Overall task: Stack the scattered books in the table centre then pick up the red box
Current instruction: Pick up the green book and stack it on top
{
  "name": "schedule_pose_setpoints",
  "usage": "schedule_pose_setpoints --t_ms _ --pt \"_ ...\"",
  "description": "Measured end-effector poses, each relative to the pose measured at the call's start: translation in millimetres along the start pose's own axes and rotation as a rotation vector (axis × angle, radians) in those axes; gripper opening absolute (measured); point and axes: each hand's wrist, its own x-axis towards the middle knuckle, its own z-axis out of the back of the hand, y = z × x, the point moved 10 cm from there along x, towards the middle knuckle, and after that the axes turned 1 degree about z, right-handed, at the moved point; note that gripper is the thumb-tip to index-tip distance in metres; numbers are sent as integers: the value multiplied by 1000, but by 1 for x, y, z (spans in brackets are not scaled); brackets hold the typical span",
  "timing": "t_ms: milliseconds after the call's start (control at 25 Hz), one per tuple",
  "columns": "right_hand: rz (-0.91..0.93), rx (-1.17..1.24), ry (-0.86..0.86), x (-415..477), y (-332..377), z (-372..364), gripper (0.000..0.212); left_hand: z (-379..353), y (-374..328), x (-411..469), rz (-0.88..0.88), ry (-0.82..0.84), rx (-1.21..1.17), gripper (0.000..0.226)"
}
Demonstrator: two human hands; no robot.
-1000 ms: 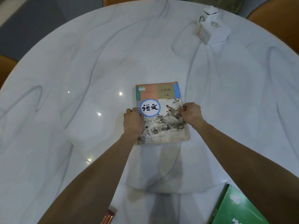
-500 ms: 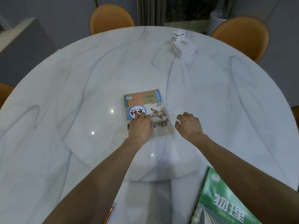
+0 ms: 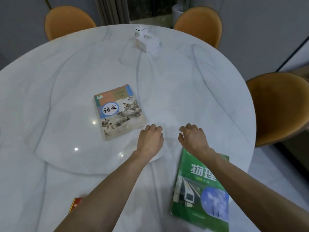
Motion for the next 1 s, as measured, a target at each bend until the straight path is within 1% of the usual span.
schedule_pose_setpoints --t_ms 160,320,400,480,560,640,760,880,1000 --pt "-107 47 15 -52 -44 -9 30 -27 -38 -24 -51 52 -69 33" --pt "-208 104 11 -106 -82 -25 25 -55 -61 -52 -69 114 -134 33" --pt "-269 109 57 -132 -100 -38 25 -72 -66 -67 -70 150 -140 31" --pt "-325 106 90 -155 -117 -49 21 -90 -68 -77 -51 194 -154 30" --pt "-383 132 85 -175 -130 -56 18 -106 -66 -85 -1 251 -197 28" --pt "-455 169 101 -194 -140 -66 22 -118 -65 -92 58 294 -239 26" --pt "-621 313 106 -224 -156 -80 35 -125 -67 -100 168 295 -334 30" --pt "-853 595 149 -247 -162 -101 44 -128 -64 -101 313 284 -433 39" --pt "-1004 832 165 -258 -162 -113 41 -133 -58 -99 427 310 -503 32"
